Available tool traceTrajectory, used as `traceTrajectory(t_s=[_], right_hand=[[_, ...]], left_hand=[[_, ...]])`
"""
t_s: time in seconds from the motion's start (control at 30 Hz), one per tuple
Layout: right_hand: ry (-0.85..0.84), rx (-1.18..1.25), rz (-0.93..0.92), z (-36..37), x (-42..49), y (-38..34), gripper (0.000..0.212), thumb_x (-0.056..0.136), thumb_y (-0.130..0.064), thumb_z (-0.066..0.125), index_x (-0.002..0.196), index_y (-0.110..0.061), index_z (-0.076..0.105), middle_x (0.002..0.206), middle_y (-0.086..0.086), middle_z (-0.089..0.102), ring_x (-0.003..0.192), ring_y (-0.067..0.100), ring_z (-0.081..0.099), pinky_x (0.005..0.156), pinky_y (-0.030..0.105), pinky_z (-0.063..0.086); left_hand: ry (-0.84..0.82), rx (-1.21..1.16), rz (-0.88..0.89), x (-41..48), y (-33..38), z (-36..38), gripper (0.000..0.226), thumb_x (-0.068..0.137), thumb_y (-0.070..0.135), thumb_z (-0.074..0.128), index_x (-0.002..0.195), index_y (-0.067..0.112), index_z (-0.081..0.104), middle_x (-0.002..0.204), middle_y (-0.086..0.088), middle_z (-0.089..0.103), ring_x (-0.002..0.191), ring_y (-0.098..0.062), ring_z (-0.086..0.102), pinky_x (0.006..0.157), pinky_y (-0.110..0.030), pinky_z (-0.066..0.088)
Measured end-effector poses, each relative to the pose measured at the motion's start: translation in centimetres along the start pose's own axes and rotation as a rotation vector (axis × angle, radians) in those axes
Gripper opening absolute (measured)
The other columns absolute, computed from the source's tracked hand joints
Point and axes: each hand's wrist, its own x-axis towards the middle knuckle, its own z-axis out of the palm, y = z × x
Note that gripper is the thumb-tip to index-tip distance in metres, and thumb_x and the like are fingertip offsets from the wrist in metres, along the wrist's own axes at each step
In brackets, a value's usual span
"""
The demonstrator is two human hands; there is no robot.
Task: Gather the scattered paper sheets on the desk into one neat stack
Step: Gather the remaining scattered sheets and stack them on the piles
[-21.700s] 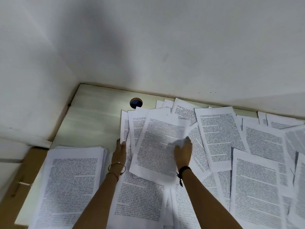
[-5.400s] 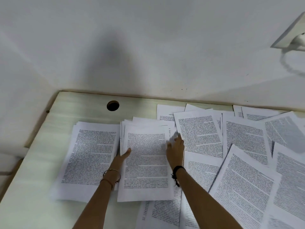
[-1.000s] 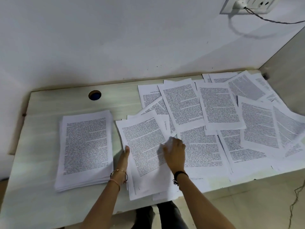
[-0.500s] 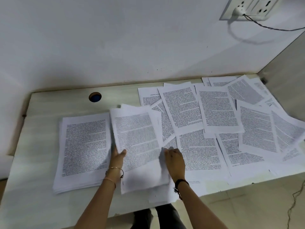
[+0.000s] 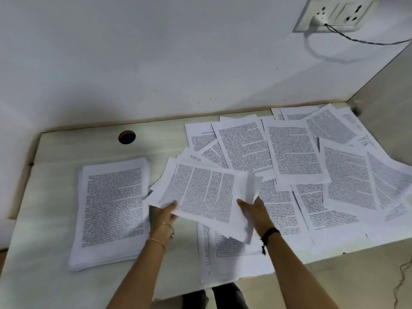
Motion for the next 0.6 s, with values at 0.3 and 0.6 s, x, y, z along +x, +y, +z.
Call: traceTrajectory(t_s=[0.3,0.6], right_hand=[[0.274,-0.252,0.093,-3.5,2.7,1.7,0.049,0.085,-0.047,0.066,0.113,-0.013,0.046,0.110,0.010,0.061,0.103,0.027,0.057,0.087,0.035,0.045],[0.263,-0.203,0.054,-0.8,3.0,0.6,0.036,0.095,-0.038,0.054,0.113,-0.009,0.046,0.098,0.007,0.062,0.088,0.027,0.059,0.072,0.029,0.040]], left_hand=[[-0.083,1.154,0.344,4.4,2.2,-0.3,0.053,0.081,0.033,0.068,0.124,0.010,0.047,0.123,-0.014,0.059,0.111,-0.033,0.058,0.087,-0.034,0.045],[0.027,1.316,0.369,3.9,2.0,2.6,0.045,0.097,0.046,0.028,0.101,0.012,0.057,0.097,-0.013,0.063,0.093,-0.030,0.060,0.079,-0.033,0.040]])
